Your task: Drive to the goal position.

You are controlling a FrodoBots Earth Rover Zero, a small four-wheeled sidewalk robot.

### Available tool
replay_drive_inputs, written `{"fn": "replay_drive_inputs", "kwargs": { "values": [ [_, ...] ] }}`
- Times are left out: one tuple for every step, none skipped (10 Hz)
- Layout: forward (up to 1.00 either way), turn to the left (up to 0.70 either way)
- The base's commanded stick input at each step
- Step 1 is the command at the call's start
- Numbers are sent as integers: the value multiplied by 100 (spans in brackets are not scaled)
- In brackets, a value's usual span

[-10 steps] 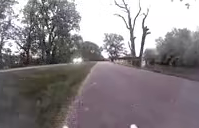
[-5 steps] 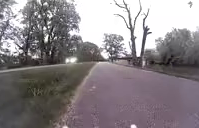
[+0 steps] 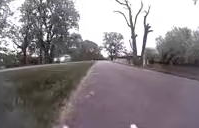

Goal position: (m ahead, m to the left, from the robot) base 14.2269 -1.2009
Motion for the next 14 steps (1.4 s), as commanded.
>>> {"fn": "replay_drive_inputs", "kwargs": {
  "values": [
    [100, 0],
    [100, 0],
    [100, 0],
    [100, 0],
    [100, 0],
    [100, 0],
    [100, 0],
    [100, 4],
    [100, 17],
    [100, 34],
    [100, 17],
    [100, 1],
    [100, 0],
    [100, 0]
  ]
}}
